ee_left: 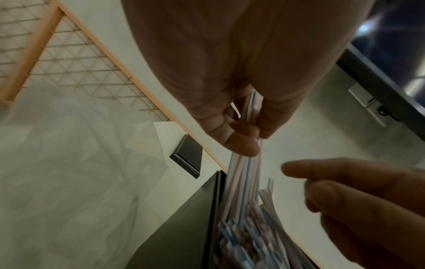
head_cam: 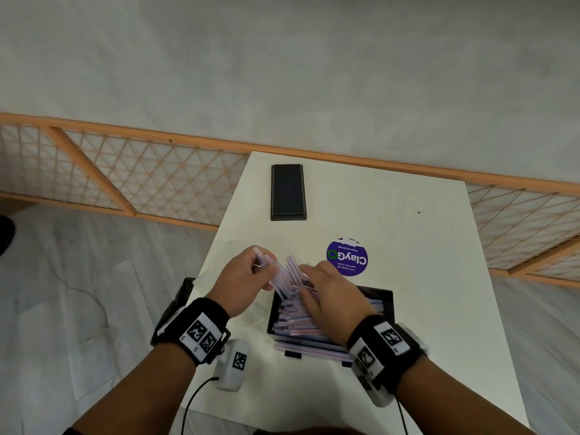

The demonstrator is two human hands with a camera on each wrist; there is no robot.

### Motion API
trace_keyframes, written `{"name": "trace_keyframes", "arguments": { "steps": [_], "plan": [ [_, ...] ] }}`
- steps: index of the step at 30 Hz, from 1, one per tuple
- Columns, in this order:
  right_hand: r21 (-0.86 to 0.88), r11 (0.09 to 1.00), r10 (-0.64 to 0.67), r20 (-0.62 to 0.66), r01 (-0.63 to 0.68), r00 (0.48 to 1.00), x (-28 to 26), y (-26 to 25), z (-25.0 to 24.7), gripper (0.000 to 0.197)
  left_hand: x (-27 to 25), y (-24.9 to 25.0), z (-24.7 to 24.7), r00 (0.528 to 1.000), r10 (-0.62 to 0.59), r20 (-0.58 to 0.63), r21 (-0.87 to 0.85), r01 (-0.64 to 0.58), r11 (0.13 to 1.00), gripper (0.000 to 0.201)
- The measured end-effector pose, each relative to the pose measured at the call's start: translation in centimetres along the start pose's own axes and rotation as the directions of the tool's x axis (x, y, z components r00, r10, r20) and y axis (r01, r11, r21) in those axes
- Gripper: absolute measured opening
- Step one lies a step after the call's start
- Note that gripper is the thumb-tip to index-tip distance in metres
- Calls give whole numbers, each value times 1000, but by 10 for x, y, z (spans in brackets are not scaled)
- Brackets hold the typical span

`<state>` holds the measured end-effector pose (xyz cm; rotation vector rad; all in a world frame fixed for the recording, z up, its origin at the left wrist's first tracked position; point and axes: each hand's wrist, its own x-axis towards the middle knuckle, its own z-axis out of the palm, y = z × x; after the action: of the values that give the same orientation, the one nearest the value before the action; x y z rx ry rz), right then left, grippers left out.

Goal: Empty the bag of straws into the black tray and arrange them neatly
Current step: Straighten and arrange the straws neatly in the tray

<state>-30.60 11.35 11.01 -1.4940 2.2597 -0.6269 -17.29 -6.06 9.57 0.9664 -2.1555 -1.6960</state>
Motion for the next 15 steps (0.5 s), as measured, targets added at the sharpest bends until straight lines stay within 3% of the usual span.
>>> {"name": "trace_keyframes", "arguments": {
  "steps": [7, 12, 15],
  "plan": [
    [1, 993, 119, 77, -119, 990, 40, -8, 20, 26, -4, -4, 18, 994, -35, -100, -96, 25, 995, 7],
    [89, 986, 133, 91, -142, 987, 42, -5, 31, 29, -3, -10, 30, 985, -140, -100, -246, 111, 963, 36],
    [157, 980, 112, 83, -124, 990, 41, -4, 30, 27, -2, -15, 35, 989, -136, -64, -177, 123, 976, 44]
  ]
}}
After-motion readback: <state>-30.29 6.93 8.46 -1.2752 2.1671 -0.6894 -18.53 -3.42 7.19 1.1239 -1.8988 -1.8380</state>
